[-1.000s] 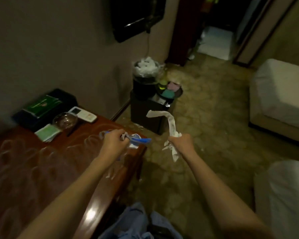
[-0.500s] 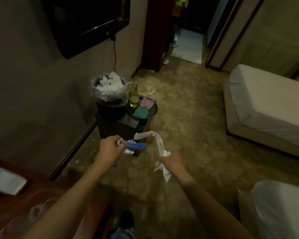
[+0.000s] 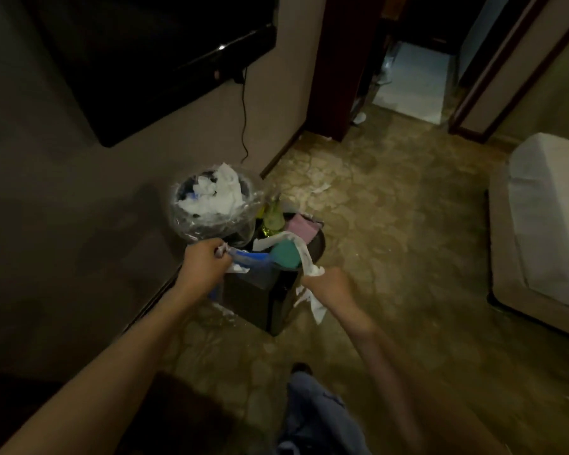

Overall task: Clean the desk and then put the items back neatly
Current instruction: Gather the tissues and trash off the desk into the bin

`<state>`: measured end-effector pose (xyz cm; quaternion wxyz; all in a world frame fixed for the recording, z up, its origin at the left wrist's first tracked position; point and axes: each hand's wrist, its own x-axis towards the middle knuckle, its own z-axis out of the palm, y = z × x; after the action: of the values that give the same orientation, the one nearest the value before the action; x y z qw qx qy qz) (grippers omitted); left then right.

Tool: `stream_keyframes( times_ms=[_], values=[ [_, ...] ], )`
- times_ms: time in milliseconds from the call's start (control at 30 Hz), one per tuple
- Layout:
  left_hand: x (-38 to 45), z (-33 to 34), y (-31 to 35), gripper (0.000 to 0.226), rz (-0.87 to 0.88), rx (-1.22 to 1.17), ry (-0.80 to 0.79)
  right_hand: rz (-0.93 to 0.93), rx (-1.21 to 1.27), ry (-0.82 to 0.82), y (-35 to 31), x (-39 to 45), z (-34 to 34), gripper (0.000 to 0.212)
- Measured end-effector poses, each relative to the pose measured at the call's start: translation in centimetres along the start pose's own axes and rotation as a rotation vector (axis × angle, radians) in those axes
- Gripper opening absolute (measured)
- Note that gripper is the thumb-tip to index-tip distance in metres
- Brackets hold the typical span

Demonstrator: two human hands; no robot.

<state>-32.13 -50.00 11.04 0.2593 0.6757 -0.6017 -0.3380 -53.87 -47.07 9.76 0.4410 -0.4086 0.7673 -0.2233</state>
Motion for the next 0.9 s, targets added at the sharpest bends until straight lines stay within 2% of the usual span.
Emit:
stream_keyframes(
  times_ms=[133,333,433,633,700,900],
  values=[
    [7.1,-0.7,3.1,0.013,-0.043,-0.001,0.119,-0.058,0.004,-0.037,-4.2,7.6,-2.7,0.01],
    [13.8,-0.7,4.4,0.012,-0.147,-0.013,0.218,-0.062,-0.081,-0.11,-8.3,16.3,-4.4,0.016],
    [16.8,-0.7,3.8,0.012,-0.202,-0.031,0.214,-0.096,-0.151,-0.124,-9.5,19.0,-3.5,0.029],
    [23.5,-1.7,1.7,0.011,-0.234,-0.022,0.244,-0.063,-0.149,-0.142,-12.8,22.8,-0.4,0.021],
    [25.6,-2.1,0.4,0.012,-0.251,-0.017,0.246,-0.061,-0.168,-0.162,-14.5,24.1,0.9,0.031],
    [30.4,-2.4,-4.0,0.015,-0.326,0.003,0.152,-0.021,-0.213,-0.26,-19.8,27.1,5.3,0.043]
  ],
)
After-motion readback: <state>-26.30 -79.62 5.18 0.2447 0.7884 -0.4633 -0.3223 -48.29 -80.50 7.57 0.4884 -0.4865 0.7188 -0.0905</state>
